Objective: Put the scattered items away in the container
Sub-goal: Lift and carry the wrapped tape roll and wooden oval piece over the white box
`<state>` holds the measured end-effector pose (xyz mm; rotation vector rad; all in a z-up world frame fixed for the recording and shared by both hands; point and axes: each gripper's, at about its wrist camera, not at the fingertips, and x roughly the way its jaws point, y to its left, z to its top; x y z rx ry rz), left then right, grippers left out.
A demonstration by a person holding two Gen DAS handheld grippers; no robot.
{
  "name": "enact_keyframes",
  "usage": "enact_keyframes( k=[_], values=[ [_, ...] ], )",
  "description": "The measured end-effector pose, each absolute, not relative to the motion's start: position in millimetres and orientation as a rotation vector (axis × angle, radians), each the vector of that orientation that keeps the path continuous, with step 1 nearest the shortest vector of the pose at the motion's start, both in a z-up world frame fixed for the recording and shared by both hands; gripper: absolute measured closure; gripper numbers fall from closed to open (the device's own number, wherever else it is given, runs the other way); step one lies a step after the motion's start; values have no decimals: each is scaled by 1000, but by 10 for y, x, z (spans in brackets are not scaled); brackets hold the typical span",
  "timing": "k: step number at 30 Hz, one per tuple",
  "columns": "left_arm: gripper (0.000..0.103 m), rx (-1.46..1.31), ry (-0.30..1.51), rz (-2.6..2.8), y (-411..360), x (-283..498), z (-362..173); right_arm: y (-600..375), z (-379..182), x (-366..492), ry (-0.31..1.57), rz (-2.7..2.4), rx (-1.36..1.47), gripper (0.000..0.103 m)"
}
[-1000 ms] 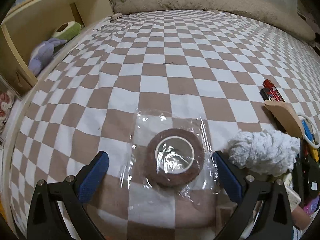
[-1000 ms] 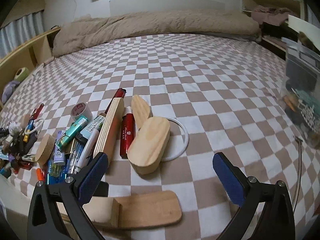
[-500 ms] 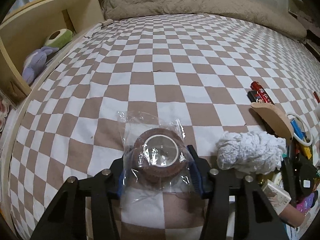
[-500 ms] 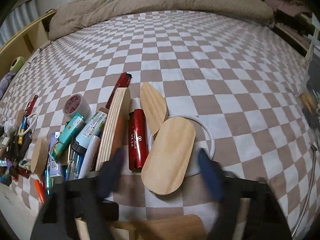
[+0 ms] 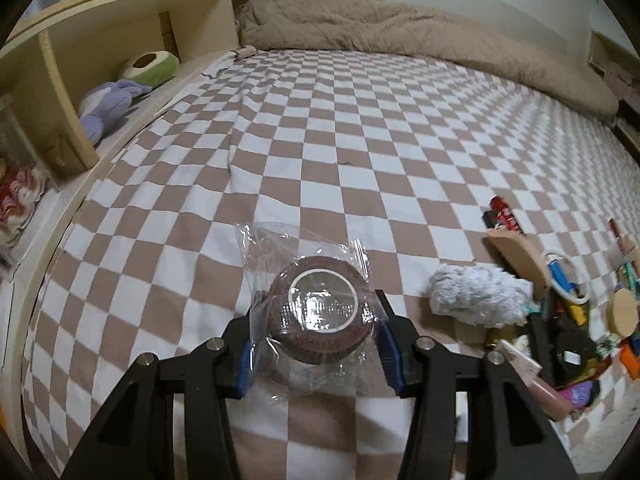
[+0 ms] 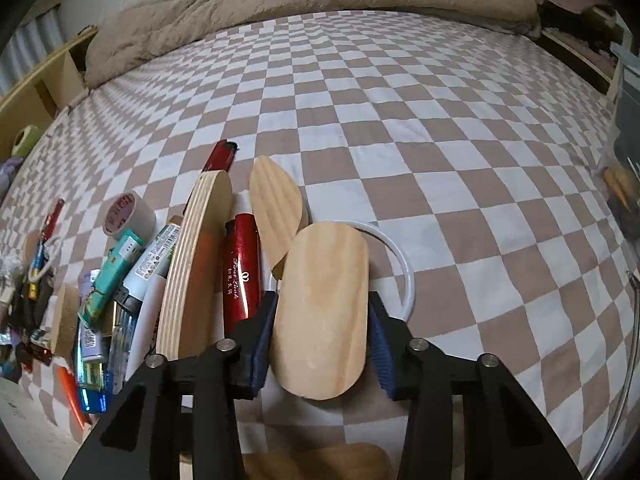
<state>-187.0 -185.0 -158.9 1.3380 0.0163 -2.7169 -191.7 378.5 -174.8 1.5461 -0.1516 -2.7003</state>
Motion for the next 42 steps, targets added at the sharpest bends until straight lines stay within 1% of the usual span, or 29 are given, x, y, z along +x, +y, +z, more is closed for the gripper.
enact_keyframes(
  k=[3, 10, 19, 29, 35, 42],
  values=[
    [54, 1319, 51, -2739, -1843, -1750, -1489, 3840, -1713, -1847, -220, -2695, 1525, 63],
    [54, 1262, 85, -2796, -1770, -1564, -1203, 3880, -1513, -1702, -308, -2709, 1456, 63],
    [54, 1177, 95, -2871, -1674, -1298, -782, 3911, -1022, -1448, -384, -2712, 1310, 63],
    [54, 1087, 83, -2973, -1510, -960, -336, 3812, -481, -1073, -398, -2688, 1134, 63],
    [54, 1068, 79, -3066, -1300, -709, -117, 3697, -259, -841, -408, -2636, 1060, 63],
    [54, 1084, 23, -3176, -945, -445, 23, 3562, -56, -615, -401, -2574, 994, 63]
  ],
)
